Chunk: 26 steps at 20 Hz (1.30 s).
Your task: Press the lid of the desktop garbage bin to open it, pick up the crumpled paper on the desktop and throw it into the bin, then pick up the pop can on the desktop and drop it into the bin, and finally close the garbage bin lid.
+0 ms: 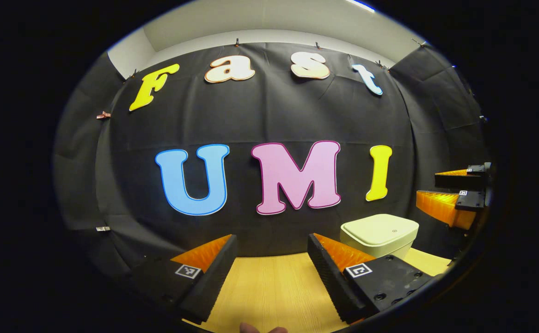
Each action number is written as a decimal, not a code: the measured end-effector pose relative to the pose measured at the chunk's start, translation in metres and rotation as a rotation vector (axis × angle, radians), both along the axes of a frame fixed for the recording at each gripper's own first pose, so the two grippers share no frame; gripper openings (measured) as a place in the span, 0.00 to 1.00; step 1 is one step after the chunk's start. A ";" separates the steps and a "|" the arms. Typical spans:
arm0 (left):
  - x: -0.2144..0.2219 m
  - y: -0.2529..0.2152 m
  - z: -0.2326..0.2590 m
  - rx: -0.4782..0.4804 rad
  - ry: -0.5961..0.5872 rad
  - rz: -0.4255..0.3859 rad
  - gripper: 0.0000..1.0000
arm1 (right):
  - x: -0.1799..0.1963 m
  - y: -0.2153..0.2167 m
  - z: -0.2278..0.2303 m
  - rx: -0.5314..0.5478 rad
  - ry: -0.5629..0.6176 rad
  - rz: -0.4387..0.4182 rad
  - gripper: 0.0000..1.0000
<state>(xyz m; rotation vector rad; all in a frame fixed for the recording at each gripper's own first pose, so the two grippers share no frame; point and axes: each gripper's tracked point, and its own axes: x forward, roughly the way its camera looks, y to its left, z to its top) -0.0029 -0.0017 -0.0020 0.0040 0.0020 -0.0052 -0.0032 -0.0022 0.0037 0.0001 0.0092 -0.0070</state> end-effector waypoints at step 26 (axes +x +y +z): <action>-0.002 0.013 -0.003 -0.016 -0.007 0.014 0.98 | 0.091 -0.054 -0.064 0.159 0.491 0.082 0.05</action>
